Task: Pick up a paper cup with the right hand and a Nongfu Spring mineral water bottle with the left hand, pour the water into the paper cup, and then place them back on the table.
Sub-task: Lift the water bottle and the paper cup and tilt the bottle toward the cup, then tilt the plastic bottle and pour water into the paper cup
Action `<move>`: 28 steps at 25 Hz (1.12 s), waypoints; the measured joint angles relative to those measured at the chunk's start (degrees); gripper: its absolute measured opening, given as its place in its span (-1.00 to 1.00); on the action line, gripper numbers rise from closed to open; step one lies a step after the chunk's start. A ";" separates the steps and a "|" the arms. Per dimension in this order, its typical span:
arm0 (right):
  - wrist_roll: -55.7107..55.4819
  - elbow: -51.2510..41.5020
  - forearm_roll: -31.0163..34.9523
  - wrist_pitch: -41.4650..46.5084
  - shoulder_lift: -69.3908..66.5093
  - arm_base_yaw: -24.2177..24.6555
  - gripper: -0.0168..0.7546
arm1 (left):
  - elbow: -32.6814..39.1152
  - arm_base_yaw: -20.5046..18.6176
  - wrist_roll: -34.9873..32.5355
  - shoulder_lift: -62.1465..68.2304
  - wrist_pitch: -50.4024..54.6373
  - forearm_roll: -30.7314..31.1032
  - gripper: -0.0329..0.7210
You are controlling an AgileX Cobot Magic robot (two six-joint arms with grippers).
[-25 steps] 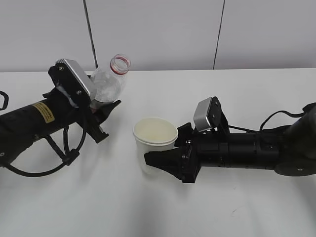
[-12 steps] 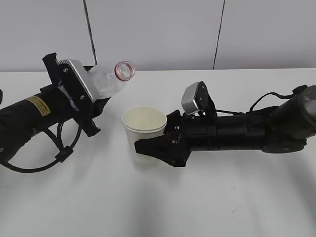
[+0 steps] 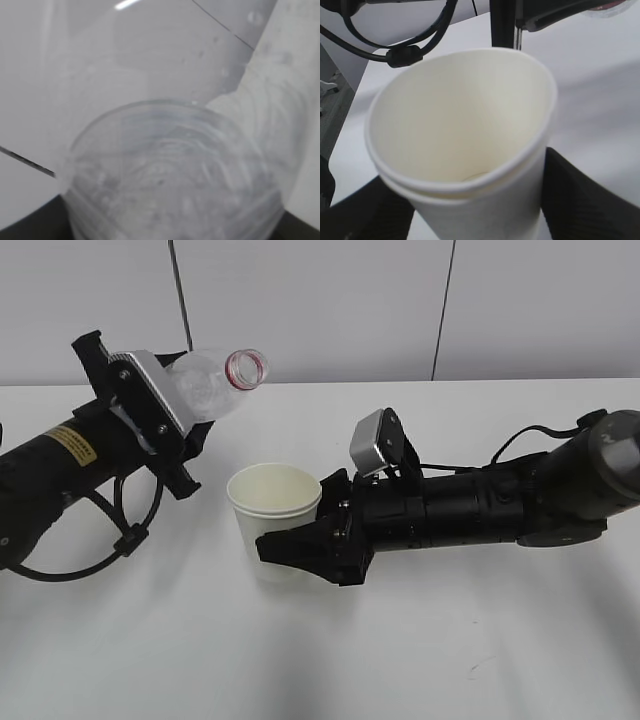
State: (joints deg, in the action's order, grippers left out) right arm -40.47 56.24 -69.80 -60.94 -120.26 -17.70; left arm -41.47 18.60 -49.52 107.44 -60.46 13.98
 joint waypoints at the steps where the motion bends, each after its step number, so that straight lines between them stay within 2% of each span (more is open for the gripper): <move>1: -0.14 0.00 0.00 0.00 0.00 0.00 0.40 | 0.00 0.00 -1.01 0.00 -1.06 -0.15 0.21; 6: -0.26 0.06 0.00 0.00 0.00 0.00 0.40 | 0.00 0.00 -9.54 0.00 -1.87 -0.91 0.20; 12: -0.26 0.06 0.00 0.00 0.00 0.00 0.40 | 0.00 0.00 -15.99 0.00 -1.87 -0.95 0.20; 28: -0.35 1.76 0.43 0.00 0.00 0.00 0.40 | 0.00 0.00 -24.56 0.00 -1.87 -3.91 0.20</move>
State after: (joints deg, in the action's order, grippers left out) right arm -40.82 58.00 -69.37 -60.94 -120.26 -17.70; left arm -41.47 18.60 -74.08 107.44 -62.33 10.07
